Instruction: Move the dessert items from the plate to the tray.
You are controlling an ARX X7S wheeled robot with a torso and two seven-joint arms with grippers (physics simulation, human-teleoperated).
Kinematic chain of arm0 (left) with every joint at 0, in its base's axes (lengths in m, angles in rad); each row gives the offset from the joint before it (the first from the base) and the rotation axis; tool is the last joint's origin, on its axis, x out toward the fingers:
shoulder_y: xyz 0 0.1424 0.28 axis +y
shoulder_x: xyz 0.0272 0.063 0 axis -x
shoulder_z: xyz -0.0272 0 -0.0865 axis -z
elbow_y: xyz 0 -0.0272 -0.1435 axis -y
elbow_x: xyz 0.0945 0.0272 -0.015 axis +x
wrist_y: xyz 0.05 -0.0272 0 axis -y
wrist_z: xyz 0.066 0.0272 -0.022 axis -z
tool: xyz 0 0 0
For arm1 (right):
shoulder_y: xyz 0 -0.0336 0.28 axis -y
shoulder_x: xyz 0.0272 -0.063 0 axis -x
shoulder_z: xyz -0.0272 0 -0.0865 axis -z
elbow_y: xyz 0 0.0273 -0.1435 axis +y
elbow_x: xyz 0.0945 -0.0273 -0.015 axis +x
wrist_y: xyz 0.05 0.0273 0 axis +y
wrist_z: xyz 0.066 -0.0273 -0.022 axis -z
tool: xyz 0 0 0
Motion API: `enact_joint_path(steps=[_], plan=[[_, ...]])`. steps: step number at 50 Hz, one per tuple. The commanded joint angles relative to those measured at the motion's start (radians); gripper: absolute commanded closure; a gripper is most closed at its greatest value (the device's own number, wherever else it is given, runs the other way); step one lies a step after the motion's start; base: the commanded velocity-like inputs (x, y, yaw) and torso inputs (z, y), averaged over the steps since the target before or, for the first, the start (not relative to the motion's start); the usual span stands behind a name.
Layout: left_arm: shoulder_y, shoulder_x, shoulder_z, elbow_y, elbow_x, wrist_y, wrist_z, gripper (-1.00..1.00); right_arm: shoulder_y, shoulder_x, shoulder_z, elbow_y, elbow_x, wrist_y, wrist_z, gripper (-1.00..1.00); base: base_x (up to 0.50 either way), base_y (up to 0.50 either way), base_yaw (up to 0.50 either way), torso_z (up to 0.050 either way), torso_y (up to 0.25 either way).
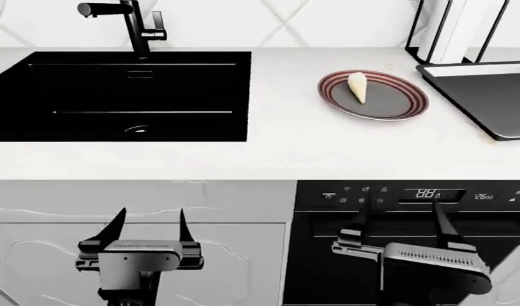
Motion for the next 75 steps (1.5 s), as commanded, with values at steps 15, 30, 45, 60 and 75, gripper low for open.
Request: enact_joint_path(steps=[15,30,45,60,75], plan=[[0.0,-0.028,0.027,-0.035,-0.013,0.035,-0.015,-1.0,0.013,0.071,-0.122,-0.03,-0.004,-0.047,-0.06,-1.0,0.0,0.5,0.0,0.0,0.0],[0.001,-0.043,0.043,-0.043,-0.017,0.047,-0.019,-1.0,0.013,0.084,-0.136,-0.065,0.0,-0.041,-0.057,-1.0,0.0,0.5,0.0,0.0,0.0],[-0.003,-0.059,0.069,-0.054,0.009,0.062,-0.03,-1.0,0.016,0.102,-0.152,-0.068,0.01,-0.08,-0.047,-1.0,0.0,0.5,0.0,0.0,0.0],[-0.01,-0.049,0.072,-0.052,-0.013,0.047,-0.047,-1.0,0.022,0.112,-0.174,-0.058,0.024,-0.1,-0.047,-1.0,0.0,0.5,0.0,0.0,0.0],[-0.009,-0.068,0.086,-0.041,-0.004,0.051,-0.054,-1.0,0.031,0.124,-0.214,-0.045,0.052,-0.071,-0.09,-1.0,0.0,0.5,0.0,0.0,0.0]])
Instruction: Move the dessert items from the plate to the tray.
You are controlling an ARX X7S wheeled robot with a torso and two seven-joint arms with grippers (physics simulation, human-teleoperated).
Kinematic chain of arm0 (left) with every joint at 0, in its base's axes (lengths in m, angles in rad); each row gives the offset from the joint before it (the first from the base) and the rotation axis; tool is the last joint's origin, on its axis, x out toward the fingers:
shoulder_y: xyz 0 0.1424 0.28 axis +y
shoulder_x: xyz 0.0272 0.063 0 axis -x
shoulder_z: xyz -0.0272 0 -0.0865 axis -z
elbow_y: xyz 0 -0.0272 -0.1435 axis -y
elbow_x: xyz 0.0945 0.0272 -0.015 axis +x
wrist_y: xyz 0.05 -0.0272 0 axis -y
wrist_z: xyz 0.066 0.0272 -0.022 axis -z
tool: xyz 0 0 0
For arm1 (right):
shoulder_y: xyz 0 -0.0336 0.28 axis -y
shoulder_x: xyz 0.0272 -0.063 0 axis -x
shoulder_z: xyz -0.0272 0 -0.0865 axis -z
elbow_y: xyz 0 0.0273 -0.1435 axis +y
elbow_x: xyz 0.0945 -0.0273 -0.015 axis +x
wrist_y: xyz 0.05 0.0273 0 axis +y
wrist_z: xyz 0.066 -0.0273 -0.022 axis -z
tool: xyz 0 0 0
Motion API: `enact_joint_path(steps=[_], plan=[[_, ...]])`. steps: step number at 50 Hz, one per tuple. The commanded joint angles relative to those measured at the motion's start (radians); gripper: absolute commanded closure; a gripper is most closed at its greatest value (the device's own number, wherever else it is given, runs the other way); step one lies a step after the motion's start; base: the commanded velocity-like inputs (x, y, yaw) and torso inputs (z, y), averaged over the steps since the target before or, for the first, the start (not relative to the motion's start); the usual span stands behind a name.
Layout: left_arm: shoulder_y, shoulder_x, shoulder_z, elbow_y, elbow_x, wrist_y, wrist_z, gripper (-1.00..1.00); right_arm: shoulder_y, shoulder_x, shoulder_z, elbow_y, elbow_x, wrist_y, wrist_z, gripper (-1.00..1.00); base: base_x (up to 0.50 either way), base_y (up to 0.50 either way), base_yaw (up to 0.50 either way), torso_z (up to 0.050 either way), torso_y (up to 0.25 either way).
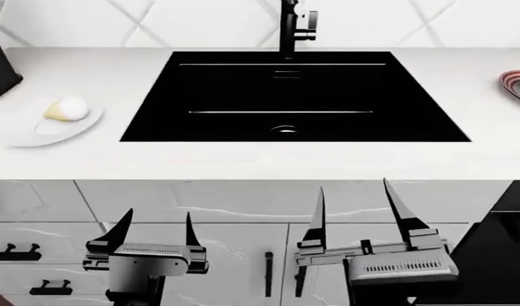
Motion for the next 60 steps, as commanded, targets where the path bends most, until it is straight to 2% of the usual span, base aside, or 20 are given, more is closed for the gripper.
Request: enact_joint_path(steps=[1,12,17,21,27,31,37,40,46,53,60], plan=[[0.0,-0.019,0.01,0.018,0.006,-0.009,-0.001,-1.0,0.009,0.009,-0.032,0.007,0.033,0.015,-0.038,-1.0,0.0,0.5,0.0,0.0,0.0],[-0.001,-0.044,0.015,0.042,-0.004,-0.068,0.008,-1.0,0.031,0.045,-0.062,-0.049,0.206,0.083,-0.182,-1.0,0.0,0.5,0.0,0.0,0.0],[-0.017,-0.09,-0.039,0.233,-0.039,-0.239,0.014,-1.0,0.126,0.077,-0.061,-0.18,0.327,0.259,-0.289,-1.0,0.0,0.5,0.0,0.0,0.0],[-0.074,-0.134,-0.078,0.376,-0.084,-0.385,0.042,-1.0,0.263,0.097,-0.023,-0.276,0.478,0.46,-0.363,-1.0,0.05,0.5,0.0,0.0,0.0],[-0.153,-0.167,-0.097,0.491,-0.127,-0.543,0.063,-1.0,0.512,0.102,0.028,-0.298,0.627,0.666,-0.421,-1.0,0.23,0.5,0.0,0.0,0.0],[-0.159,-0.173,-0.095,0.504,-0.132,-0.577,0.063,-1.0,0.689,0.1,0.03,-0.267,0.711,0.779,-0.475,-1.0,0.33,0.5,0.0,0.0,0.0],[-0.151,-0.172,-0.094,0.497,-0.132,-0.575,0.06,-1.0,0.859,0.095,-0.008,-0.16,0.791,0.876,-0.575,-1.0,0.42,0.46,0.0,0.0,0.0],[-0.167,-0.178,-0.099,0.536,-0.139,-0.621,0.056,-1.0,0.95,0.109,-0.047,-0.069,0.845,0.94,-0.673,-1.0,0.43,0.44,0.0,0.0,0.0],[-0.175,-0.197,-0.099,0.585,-0.141,-0.672,0.054,-1.0,1.07,0.123,-0.129,0.082,0.837,0.906,-0.832,-1.0,0.44,0.43,0.0,0.0,0.0],[-0.197,-0.208,-0.118,0.642,-0.158,-0.746,0.05,-1.0,1.147,0.118,-0.193,0.16,0.802,0.871,-0.902,-1.0,0.43,0.45,0.0,0.0,0.0],[-0.189,-0.2,-0.128,0.64,-0.177,-0.741,0.056,-1.0,1.171,0.119,-0.213,0.167,0.81,0.882,-0.926,-1.0,0.35,0.5,0.0,0.0,0.0]])
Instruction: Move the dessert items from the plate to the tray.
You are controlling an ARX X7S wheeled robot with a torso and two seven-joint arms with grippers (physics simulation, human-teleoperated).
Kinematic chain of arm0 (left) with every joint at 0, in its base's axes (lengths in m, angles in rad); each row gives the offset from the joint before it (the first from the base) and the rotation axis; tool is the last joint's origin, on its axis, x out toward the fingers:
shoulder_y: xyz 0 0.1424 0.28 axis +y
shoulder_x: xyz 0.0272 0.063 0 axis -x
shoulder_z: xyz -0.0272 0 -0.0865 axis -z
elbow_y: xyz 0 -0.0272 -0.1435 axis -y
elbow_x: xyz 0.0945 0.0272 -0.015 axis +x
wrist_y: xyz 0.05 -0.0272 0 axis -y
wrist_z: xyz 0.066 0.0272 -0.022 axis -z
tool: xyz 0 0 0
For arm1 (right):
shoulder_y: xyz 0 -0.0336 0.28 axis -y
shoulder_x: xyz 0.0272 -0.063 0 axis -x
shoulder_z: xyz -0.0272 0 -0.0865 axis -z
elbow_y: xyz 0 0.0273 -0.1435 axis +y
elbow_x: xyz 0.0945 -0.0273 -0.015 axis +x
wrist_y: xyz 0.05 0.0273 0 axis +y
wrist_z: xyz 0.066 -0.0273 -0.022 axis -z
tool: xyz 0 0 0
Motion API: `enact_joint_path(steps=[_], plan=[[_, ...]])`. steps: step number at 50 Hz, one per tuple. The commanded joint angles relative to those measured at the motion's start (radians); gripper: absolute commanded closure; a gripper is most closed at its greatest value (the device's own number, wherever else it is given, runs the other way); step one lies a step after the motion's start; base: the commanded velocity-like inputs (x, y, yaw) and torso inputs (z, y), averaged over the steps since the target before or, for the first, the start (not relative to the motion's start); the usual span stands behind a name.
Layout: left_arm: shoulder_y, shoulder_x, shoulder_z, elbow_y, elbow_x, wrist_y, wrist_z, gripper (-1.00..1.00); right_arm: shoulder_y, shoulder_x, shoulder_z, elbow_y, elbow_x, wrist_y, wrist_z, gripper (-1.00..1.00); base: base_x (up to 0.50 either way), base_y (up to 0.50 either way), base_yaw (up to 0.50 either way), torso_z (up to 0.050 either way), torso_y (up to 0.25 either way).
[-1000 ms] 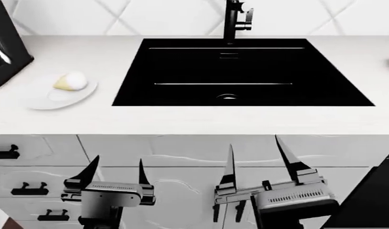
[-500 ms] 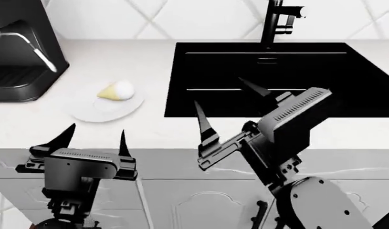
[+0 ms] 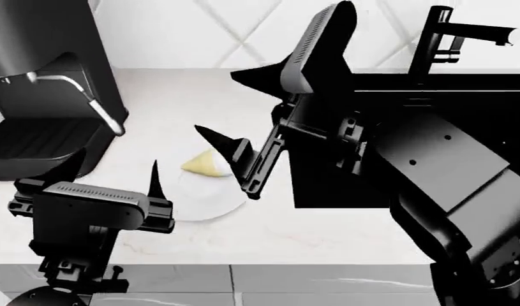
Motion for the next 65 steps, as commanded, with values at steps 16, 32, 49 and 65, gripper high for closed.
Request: enact_joint_path(steps=[16,32,49,65], plan=[[-0.016,-0.001,0.0,0.033,-0.043,-0.053,0.012,-1.0,0.199,-0.063,0.029,0.304,-0.084,-0.195,-0.023,-1.0,0.03,0.09,0.0,0.0,0.0],[0.005,-0.009,-0.008,0.027,-0.05,-0.039,0.013,-1.0,0.277,-0.125,-0.081,0.573,0.033,0.045,-0.197,-1.0,0.0,0.0,0.0,0.0,0.0],[-0.005,-0.028,0.031,0.039,-0.045,-0.066,0.014,-1.0,0.284,-0.021,-0.212,0.435,0.105,0.221,-0.342,-1.0,0.41,-0.12,0.0,0.0,0.001],[-0.053,-0.036,-0.057,0.141,-0.114,-0.186,0.015,-1.0,0.304,0.018,-0.341,0.395,0.106,0.302,-0.409,-1.0,0.0,0.0,0.0,0.0,0.0]])
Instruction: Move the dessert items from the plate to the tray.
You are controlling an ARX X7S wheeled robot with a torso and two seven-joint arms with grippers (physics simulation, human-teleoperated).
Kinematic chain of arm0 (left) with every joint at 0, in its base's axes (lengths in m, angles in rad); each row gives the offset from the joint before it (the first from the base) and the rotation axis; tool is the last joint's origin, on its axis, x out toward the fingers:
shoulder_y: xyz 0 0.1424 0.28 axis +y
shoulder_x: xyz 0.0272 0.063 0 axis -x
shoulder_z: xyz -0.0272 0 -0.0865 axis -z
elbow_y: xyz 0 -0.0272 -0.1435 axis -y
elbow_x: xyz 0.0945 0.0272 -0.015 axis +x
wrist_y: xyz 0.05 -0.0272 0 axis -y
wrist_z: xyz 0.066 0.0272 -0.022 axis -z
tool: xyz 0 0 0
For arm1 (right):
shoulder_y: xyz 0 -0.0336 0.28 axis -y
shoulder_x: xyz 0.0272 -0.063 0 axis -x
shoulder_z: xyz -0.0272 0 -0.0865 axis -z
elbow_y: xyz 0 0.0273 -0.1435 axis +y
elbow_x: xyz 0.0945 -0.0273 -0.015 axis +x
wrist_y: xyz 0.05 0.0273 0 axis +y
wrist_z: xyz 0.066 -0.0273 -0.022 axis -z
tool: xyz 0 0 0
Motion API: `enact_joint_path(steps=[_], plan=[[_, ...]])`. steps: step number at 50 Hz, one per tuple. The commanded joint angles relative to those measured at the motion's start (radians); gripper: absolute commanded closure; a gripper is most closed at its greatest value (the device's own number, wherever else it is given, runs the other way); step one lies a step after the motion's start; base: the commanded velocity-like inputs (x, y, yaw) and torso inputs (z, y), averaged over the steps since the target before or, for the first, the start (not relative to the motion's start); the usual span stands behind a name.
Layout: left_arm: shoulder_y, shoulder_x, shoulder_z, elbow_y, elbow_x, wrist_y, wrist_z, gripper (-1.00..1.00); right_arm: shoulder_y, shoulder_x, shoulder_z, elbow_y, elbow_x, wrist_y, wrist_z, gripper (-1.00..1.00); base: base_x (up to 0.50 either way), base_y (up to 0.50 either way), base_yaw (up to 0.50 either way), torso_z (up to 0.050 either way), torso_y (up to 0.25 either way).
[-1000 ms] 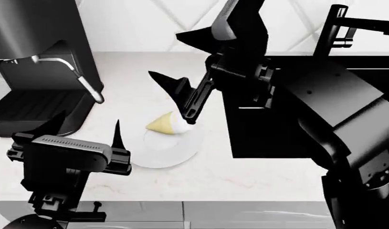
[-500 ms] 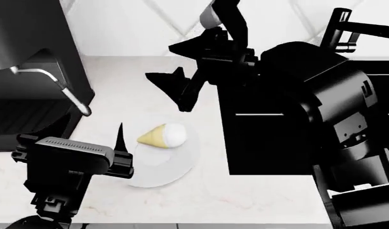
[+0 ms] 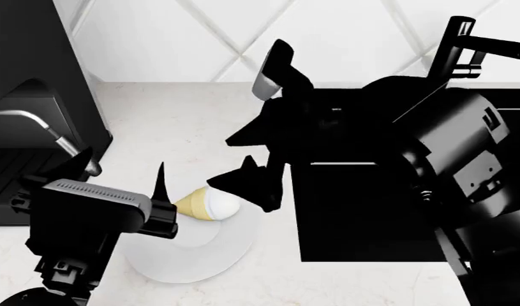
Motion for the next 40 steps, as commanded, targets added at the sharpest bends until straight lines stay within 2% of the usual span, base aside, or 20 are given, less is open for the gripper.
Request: enact_joint_path(steps=[1,40], plan=[[-0.022,-0.007,-0.051,0.059,-0.04,-0.064,0.003,-1.0,0.012,0.027,-0.078,-0.021,-0.001,0.041,-0.045,-1.0,0.0,0.0,0.0,0.0,0.0],[0.012,-0.019,-0.07,0.024,-0.049,-0.018,0.0,-1.0,0.03,-0.036,-0.237,0.147,-0.149,-0.157,-0.077,-1.0,0.0,0.0,0.0,0.0,0.0]])
